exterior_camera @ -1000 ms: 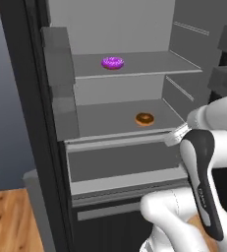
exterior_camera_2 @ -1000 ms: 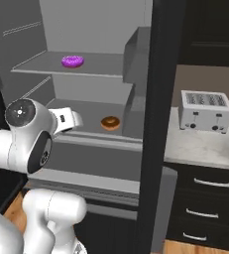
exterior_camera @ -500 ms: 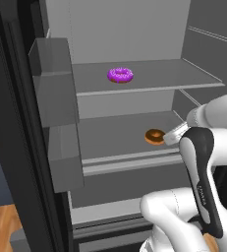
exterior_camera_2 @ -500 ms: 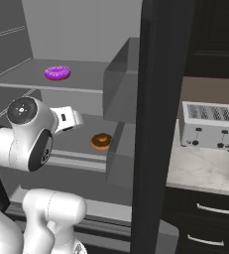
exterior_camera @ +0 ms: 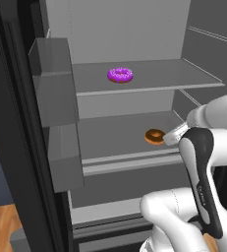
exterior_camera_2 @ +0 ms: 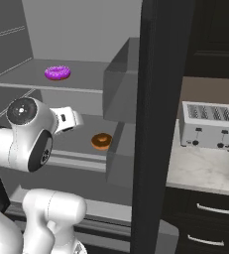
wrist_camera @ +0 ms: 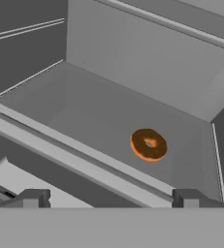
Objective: Take the donuts from the fridge and place them on the empty tray on the dining counter.
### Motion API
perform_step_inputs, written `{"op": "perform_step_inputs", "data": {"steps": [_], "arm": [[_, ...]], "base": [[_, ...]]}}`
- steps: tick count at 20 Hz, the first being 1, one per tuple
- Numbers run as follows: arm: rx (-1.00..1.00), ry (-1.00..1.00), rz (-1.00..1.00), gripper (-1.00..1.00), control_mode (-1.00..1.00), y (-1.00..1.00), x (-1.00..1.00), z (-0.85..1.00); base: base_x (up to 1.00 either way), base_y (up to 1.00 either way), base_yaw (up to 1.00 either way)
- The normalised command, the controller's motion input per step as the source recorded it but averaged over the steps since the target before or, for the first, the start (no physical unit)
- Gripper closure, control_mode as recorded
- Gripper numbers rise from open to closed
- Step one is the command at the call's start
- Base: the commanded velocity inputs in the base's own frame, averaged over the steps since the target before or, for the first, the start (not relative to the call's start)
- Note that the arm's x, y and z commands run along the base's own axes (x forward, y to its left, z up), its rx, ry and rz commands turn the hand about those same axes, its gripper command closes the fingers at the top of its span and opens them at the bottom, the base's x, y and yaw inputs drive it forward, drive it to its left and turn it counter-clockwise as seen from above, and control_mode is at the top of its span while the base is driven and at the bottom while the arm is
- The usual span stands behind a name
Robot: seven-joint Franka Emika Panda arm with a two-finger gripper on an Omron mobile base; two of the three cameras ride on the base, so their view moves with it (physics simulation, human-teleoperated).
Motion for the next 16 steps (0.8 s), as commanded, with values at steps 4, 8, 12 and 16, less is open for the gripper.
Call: {"op": "perform_step_inputs", "data": {"steps": [4, 8, 12, 16], "arm": [[0.00, 0.10, -0.03, -1.00, -1.00, 0.00, 0.12, -0.10], [0.00, 0.04, -0.06, -1.00, -1.00, 0.00, 0.14, -0.09], [0.00, 0.00, -0.01, -1.00, -1.00, 0.01, 0.02, 0.00], [0.00, 0.10, 0.00, -1.00, -1.00, 0.02, 0.05, -0.01]], "base": [[0.00, 0.00, 0.00], [0.00, 0.00, 0.00], [0.00, 0.00, 0.00], [0.00, 0.00, 0.00]]}}
